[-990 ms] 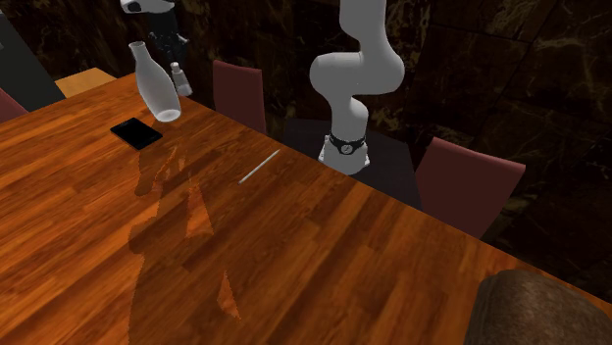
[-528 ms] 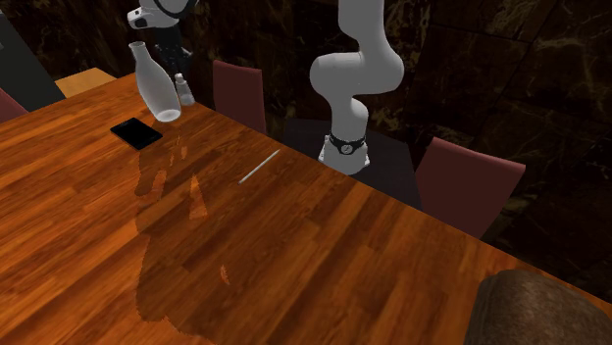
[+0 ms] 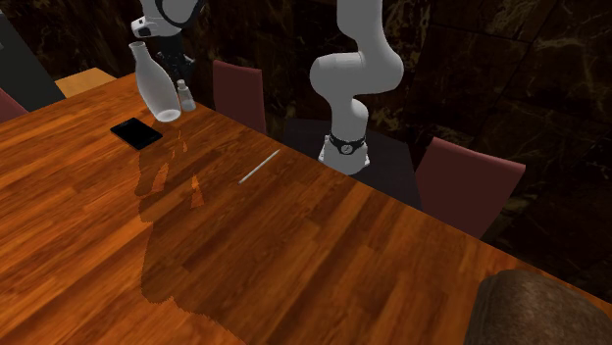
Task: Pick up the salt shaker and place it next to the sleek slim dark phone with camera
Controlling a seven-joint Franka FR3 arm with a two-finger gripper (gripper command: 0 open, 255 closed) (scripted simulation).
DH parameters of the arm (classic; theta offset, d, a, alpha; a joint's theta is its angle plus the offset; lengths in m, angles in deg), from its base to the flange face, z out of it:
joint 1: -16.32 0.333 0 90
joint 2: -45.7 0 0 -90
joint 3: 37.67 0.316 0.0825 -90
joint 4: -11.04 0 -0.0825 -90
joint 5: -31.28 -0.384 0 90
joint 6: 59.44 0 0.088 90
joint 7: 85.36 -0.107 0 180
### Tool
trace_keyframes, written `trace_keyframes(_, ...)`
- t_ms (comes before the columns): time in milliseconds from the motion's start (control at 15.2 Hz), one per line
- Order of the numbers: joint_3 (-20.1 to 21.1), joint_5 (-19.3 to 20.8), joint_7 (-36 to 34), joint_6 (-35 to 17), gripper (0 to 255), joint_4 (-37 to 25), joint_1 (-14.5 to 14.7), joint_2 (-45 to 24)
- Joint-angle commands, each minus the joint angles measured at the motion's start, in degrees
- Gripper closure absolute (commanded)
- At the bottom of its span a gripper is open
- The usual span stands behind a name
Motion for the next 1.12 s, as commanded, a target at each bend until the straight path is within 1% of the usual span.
trace_keyframes(0,-0.01,0.02,-0.02,-0.04,255,0.02,0.01,0.01)
trace_keyframes(132,-0.01,0.02,-0.02,-0.04,255,0.02,0.01,0.01)
trace_keyframes(198,-0.01,0.02,-0.02,-0.04,0,0.02,0.01,0.0)
trace_keyframes(528,-0.01,0.02,-0.02,-0.04,0,0.02,0.01,0.01)
trace_keyframes(792,7.58,-6.09,3.88,4.9,0,-2.61,-7.04,-4.67)
trace_keyframes(1056,7.62,-6.03,3.84,4.91,0,-2.61,-7.07,-4.62)
